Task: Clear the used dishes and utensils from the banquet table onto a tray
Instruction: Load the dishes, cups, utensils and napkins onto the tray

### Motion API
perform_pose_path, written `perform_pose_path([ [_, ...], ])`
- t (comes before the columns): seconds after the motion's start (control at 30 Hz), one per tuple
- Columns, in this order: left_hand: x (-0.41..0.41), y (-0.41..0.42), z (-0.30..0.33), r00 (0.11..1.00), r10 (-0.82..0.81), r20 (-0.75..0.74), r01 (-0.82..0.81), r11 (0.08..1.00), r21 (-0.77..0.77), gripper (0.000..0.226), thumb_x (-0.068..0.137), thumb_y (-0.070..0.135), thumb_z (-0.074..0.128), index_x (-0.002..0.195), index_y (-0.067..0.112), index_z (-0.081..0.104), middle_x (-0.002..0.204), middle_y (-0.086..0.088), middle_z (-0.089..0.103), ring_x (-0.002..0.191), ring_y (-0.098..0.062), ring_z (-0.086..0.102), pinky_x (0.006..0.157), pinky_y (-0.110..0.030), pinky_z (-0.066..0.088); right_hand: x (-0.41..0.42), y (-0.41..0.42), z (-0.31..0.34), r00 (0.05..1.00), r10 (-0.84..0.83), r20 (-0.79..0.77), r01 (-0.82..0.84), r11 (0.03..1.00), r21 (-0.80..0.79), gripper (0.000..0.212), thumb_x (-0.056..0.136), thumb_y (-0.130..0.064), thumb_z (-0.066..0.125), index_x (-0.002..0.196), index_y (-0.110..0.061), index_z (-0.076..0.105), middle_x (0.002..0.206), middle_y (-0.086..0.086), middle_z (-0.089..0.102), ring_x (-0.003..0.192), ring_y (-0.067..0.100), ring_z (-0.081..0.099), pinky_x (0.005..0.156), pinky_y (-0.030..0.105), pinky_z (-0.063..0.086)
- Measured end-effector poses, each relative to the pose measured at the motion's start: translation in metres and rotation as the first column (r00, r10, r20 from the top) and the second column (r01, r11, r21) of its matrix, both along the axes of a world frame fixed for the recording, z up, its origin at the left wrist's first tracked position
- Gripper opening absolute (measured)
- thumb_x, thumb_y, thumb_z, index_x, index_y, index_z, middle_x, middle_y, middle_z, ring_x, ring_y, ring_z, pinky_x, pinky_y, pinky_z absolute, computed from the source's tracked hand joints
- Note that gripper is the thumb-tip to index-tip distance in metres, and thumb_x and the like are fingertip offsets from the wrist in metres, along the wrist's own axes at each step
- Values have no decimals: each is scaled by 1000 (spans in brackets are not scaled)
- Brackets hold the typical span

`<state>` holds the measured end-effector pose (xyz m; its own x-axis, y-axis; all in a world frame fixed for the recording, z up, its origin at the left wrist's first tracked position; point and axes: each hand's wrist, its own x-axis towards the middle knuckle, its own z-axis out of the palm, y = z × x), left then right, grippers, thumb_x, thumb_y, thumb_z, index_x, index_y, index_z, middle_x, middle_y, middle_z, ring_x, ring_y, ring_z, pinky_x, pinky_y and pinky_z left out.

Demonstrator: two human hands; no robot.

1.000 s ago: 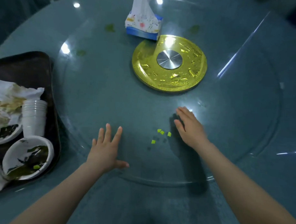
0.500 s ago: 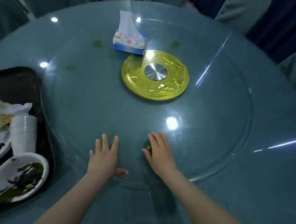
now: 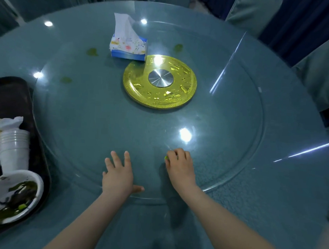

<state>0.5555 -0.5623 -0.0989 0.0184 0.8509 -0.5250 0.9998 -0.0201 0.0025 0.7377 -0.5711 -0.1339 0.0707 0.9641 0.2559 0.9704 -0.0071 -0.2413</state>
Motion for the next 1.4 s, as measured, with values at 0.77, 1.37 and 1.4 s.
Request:
perform_pose_path([
  [0.77,23,-21,22,978,-78,194,65,995,71,59,88,35,60,142,33,37,157,-1,26,132,-20,45,101,-32,39,81,-1,10,998,-13,54,17,997,-74,41,76,-42,77,63,-5,64,59,13,62,49,33,62,42,32,47],
  [1.37,102,4,10,822,2,569,-80,990,112,23,86,15,61,108,19,66,76,11,64,75,-11,58,67,-17,38,125,4,29,-769,-326,-550,7,856,-518,48,98,-49,41,60,-20,43,45,-4,48,34,6,47,26,13,19],
  [1.4,108,7,9,829,-17,559,-65,990,127,24,86,17,62,110,19,64,78,10,63,76,-12,58,69,-20,39,127,5,28,-747,-334,-575,20,853,-522,47,97,-50,42,61,-20,46,47,-4,50,35,6,48,27,13,21],
])
